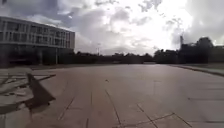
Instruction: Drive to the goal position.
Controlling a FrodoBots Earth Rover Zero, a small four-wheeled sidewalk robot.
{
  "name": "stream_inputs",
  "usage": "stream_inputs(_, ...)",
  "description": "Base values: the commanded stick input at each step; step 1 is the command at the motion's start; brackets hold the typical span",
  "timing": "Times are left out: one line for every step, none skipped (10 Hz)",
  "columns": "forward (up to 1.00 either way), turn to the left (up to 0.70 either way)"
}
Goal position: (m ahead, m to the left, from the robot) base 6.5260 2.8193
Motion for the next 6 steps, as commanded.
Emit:
stream_inputs(0.7,0.0)
stream_inputs(0.7,0.0)
stream_inputs(0.7,0.0)
stream_inputs(0.7,0.0)
stream_inputs(0.7,0.0)
stream_inputs(0.7,0.0)
